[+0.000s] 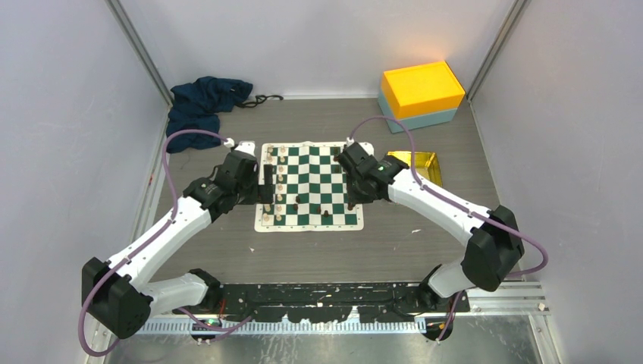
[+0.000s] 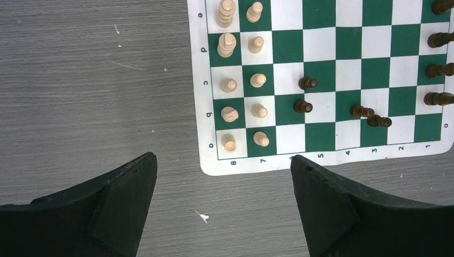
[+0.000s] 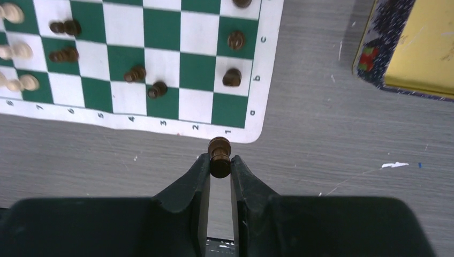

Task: Set up the chess pieces on the board
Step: Place the chess piece on the chessboard.

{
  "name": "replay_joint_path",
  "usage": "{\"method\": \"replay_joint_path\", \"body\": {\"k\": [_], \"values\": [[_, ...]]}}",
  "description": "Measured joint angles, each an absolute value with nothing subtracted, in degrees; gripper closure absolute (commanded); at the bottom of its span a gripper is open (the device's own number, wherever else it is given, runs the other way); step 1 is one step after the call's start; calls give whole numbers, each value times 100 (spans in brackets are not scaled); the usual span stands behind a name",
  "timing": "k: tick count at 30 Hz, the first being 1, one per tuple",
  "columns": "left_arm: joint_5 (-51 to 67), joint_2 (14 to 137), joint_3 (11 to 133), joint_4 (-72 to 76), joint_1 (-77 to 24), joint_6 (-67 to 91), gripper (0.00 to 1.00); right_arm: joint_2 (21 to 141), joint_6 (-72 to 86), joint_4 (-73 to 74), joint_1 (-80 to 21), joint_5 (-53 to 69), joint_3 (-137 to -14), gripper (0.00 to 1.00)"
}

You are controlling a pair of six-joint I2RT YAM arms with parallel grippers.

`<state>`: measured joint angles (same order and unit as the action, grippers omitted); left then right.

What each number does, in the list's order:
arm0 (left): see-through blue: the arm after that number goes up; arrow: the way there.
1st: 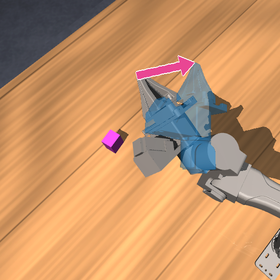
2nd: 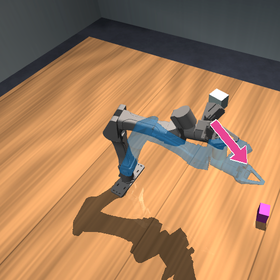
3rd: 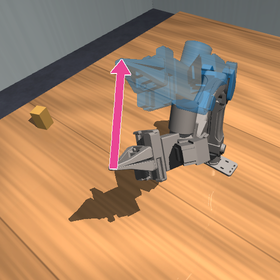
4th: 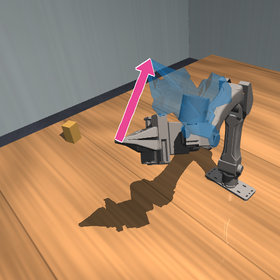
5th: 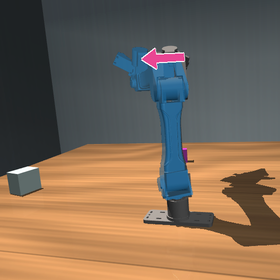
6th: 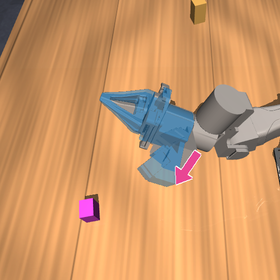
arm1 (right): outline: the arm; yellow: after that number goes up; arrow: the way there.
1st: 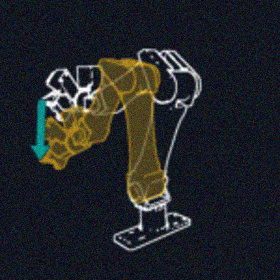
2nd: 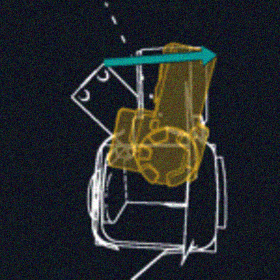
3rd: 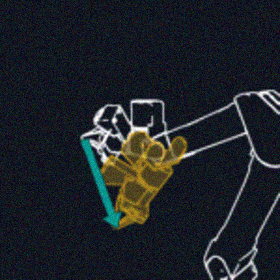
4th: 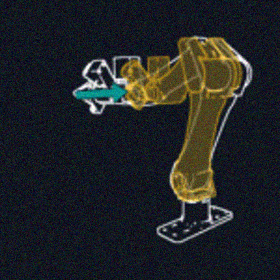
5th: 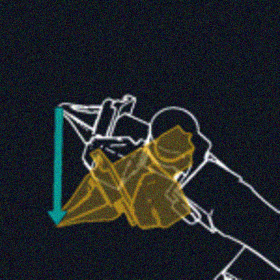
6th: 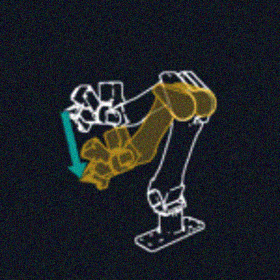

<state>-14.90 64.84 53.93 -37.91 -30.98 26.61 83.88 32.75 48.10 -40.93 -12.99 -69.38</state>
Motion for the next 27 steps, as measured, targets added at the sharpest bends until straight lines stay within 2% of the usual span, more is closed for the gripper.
{"method": "replay_joint_path", "body": {"k": [7, 27], "values": [[-1476, 6464, 5315, -3791, -3098, 2665, 4, 8390, 3319, 4873, -4456, -1413, -6530, 99], [-1479, 6383, 5286, -3791, -3098, 2665, 4, 9131, 3148, 3981, -4497, -1649, -6193, 99]]}}
